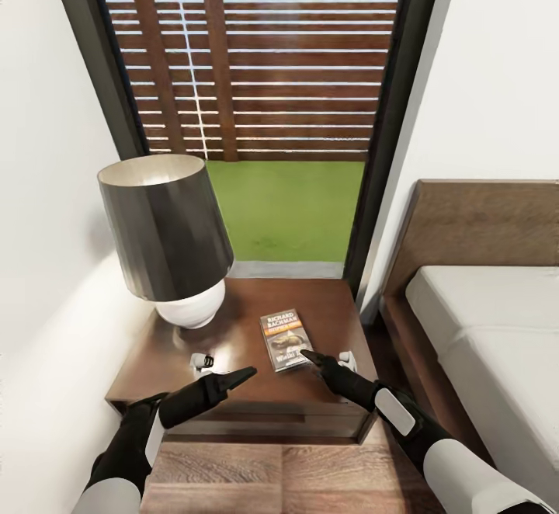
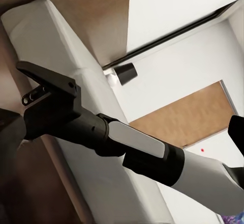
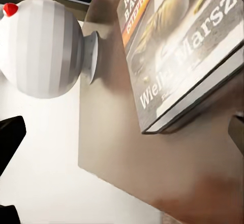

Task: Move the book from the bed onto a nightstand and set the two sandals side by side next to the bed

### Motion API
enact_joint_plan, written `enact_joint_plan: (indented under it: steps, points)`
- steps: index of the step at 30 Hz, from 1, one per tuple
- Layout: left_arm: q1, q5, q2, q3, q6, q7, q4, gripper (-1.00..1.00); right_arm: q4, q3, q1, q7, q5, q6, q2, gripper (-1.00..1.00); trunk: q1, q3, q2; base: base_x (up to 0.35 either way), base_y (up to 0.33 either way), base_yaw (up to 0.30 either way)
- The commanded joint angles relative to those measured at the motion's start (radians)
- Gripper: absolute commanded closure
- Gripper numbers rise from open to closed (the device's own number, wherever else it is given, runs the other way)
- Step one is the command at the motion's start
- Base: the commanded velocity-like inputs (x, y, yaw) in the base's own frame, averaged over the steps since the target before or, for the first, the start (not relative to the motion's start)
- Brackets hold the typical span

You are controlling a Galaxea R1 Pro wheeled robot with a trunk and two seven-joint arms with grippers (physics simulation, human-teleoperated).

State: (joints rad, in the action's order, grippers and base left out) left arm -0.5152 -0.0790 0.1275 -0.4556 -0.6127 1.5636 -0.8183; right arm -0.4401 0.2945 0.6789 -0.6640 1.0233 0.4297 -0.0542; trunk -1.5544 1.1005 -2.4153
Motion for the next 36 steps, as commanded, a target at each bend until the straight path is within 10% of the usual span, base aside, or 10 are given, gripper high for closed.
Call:
enact_joint_plan:
  steps: [1,13,36]
  points:
    - [-0.001,-0.008,0.001,-0.005,-0.010,0.007,-0.001,-1.00,0.000,0.005,0.001,0.000,0.009,0.004,-0.001,-1.00,0.001,0.001,0.000,-0.260,0.000,0.000]
    - [-0.001,-0.008,0.003,-0.005,-0.010,0.007,-0.001,-1.00,0.000,0.005,0.001,0.000,0.009,0.004,-0.001,-1.00,0.001,0.001,0.000,-0.183,0.000,0.000]
    - [-0.001,-0.010,0.003,-0.003,-0.010,0.007,-0.001,-1.00,0.000,0.007,0.001,-0.002,0.009,-0.003,-0.001,-1.00,0.089,-0.071,0.161,-0.004,0.000,0.000]
